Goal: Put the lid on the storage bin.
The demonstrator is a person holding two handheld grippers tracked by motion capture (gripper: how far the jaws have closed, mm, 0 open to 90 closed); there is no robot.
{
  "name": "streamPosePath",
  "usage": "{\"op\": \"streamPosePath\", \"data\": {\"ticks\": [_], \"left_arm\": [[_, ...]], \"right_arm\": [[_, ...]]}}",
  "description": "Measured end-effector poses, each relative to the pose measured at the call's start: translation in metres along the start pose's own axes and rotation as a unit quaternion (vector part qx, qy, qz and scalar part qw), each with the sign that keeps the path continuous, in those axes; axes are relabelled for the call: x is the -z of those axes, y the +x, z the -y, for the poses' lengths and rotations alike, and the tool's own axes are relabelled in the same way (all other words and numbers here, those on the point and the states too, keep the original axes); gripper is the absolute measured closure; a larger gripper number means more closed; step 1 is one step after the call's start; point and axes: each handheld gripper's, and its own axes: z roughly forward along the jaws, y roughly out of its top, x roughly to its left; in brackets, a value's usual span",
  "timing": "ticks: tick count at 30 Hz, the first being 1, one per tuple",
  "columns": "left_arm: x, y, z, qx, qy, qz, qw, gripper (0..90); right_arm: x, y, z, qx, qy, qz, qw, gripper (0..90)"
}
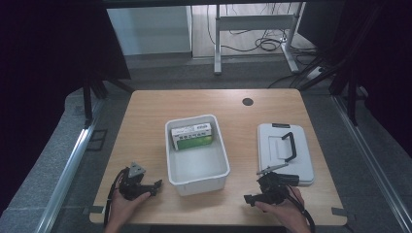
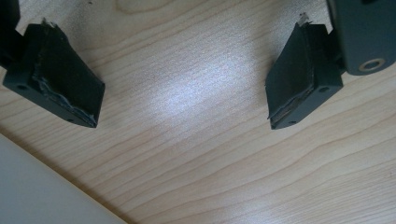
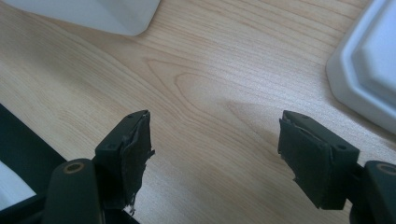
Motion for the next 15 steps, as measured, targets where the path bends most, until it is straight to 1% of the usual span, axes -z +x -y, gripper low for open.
{"op": "streamPosePath", "data": {"ticks": [6, 11, 15], "left_arm": [[0.0001, -0.0001, 0.0001, 0.0, 0.0, 0.0, 1.0, 11.7], [0.0002, -0.0001, 0.0003, 0.0, 0.0, 0.0, 1.0, 11.7], [0.0002, -0.0001, 0.0003, 0.0, 0.0, 0.0, 1.0, 11.7]], "right_arm": [[0.0001, 0.0001, -0.0004, -0.006, -0.001, 0.001, 1.0, 25.9], [0.0006, -0.0009, -0.0009, -0.02, -0.001, -0.002, 0.9998, 27.1], [0.0005, -0.0022, -0.0014, -0.021, 0.001, 0.002, 0.9998, 27.1]]}}
